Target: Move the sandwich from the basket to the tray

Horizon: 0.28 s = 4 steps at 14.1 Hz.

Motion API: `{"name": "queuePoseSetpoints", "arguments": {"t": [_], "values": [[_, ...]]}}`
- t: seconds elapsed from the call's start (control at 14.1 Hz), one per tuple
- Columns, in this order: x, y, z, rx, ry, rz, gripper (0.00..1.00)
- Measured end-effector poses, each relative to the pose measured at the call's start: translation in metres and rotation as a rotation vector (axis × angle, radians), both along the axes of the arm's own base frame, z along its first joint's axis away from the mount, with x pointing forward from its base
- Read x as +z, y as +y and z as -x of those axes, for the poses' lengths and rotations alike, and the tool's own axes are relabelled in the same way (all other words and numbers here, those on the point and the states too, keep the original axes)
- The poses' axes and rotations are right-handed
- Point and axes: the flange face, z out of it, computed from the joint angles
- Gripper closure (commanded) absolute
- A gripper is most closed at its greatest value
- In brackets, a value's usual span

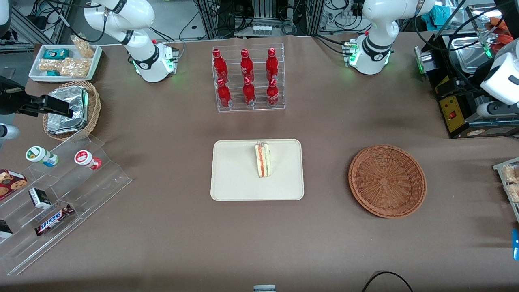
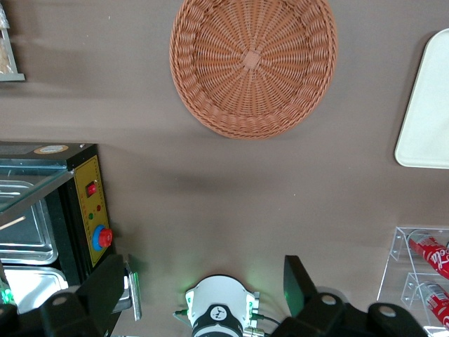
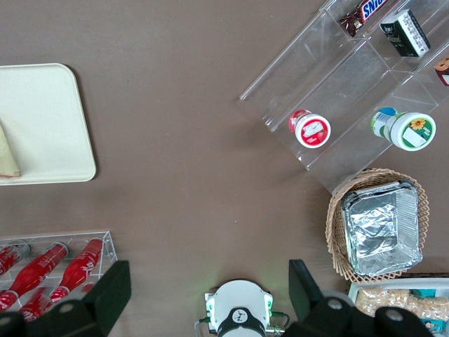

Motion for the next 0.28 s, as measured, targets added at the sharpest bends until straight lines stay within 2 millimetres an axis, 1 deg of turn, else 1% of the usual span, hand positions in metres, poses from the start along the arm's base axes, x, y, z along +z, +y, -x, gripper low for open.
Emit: {"name": "queuePoseSetpoints", "arguments": {"t": [0.28], "values": [[0.0089, -0.0004, -0.0001, -0.001, -0.020, 0.000, 0.00]]}}
